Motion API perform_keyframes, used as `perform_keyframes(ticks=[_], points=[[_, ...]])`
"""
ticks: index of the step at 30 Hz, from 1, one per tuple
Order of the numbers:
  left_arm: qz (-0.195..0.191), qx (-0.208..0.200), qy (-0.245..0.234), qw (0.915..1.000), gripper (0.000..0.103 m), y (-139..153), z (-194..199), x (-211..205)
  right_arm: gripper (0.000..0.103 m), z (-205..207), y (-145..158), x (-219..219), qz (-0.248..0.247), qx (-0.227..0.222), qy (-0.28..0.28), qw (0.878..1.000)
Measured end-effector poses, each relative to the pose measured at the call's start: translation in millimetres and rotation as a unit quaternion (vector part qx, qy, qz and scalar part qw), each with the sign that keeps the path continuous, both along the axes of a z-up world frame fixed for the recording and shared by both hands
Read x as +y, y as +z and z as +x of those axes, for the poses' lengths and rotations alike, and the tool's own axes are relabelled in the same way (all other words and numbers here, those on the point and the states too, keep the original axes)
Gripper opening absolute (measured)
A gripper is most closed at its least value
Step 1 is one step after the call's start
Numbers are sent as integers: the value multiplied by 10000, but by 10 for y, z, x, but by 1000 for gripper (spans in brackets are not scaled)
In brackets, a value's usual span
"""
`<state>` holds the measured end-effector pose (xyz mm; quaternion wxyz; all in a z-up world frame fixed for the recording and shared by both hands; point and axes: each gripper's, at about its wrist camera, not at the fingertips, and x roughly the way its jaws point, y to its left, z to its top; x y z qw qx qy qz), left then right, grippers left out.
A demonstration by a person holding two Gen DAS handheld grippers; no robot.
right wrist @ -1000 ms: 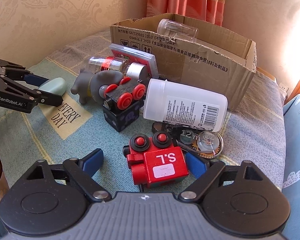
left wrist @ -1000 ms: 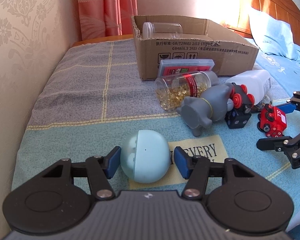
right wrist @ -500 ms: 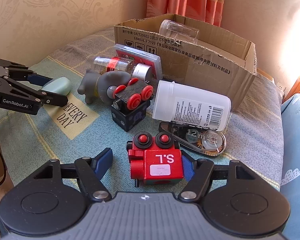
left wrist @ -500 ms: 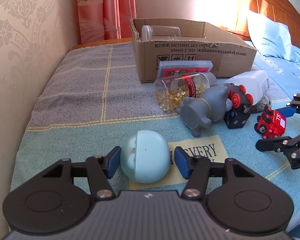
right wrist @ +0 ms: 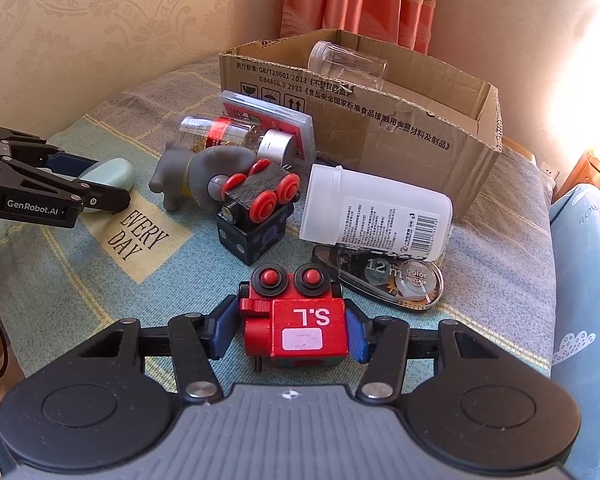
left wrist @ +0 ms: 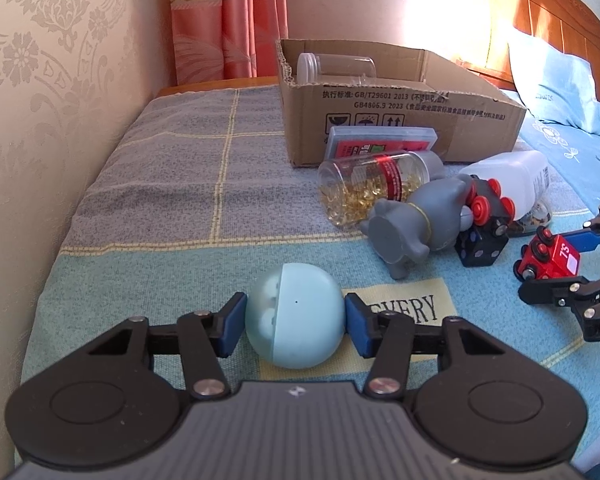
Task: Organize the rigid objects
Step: 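Grasp the blue case with the left tool while the right tool grasps the red train, then carry the blue case and red train into the box and release both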
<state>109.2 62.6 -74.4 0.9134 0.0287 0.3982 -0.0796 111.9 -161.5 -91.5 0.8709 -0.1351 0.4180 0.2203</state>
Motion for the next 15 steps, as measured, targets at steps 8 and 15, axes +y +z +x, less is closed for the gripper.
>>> perform_keyframes(ticks=[8, 15], points=[[76, 240, -280, 9993, 52, 53, 44, 0, 59, -15, 91, -47, 78, 87, -55, 9999], [138, 322, -542, 9979, 52, 172, 24, -26, 58, -43, 169, -83, 68, 124, -35, 9999]])
